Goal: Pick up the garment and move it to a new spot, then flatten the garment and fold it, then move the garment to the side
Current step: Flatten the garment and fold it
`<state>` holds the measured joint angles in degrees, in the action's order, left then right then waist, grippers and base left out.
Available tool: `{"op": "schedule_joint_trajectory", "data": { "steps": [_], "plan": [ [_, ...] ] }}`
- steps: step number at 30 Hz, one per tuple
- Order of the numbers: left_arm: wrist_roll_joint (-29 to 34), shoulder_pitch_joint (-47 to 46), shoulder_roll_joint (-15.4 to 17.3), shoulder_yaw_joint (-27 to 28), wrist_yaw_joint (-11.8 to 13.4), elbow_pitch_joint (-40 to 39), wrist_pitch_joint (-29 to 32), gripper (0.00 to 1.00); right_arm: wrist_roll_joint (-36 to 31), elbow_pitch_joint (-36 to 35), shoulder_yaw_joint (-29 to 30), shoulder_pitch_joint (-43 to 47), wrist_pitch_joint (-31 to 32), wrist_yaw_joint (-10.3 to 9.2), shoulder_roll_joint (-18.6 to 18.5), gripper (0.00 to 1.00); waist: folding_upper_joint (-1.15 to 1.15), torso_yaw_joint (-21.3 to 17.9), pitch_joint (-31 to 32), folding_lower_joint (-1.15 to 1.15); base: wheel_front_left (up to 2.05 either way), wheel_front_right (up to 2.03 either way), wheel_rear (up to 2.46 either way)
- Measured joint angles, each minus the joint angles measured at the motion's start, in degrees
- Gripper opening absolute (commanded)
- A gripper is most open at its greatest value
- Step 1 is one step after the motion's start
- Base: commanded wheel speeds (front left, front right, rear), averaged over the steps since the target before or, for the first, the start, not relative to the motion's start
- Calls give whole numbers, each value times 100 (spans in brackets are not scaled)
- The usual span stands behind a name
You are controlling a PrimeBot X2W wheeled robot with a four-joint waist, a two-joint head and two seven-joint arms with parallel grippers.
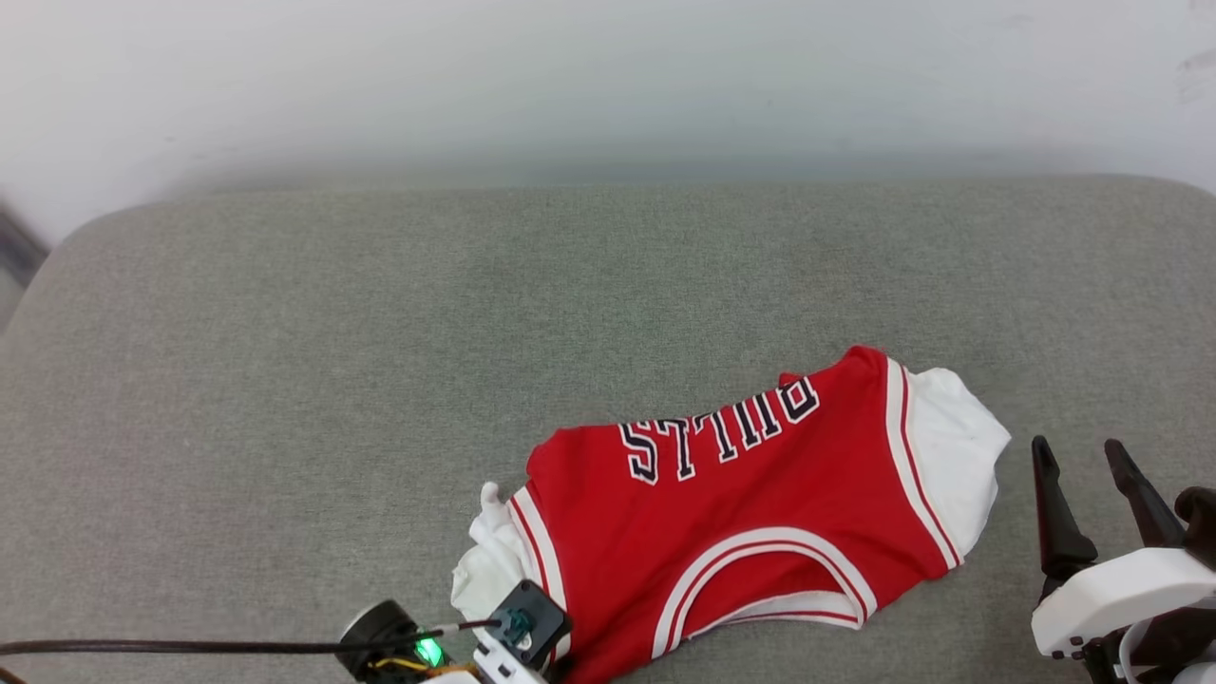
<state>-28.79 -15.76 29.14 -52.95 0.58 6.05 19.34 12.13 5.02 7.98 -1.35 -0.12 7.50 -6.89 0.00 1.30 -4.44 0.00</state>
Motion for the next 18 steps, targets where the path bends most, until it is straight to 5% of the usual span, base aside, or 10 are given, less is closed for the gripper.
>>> {"op": "schedule_joint_trajectory", "data": {
  "steps": [3,4,12,18],
  "plan": [
    [30,106,-68,-3,115,98,-229,7,4,-15,-23,17,68,0,-1,100,0,40,32,0,0,0,0],
    [49,110,-103,32,174,120,-349,100,10,-25,-40,18,75,0,-1,100,0,56,43,0,0,0,0],
    [-391,259,-370,1009,770,138,-1693,100,59,-138,-132,87,116,0,-10,100,0,206,155,0,0,0,0],
    [-657,561,38,1378,980,-53,-1657,100,65,-274,-127,126,177,0,-13,100,0,250,151,0,0,0,0]
  ]
}}
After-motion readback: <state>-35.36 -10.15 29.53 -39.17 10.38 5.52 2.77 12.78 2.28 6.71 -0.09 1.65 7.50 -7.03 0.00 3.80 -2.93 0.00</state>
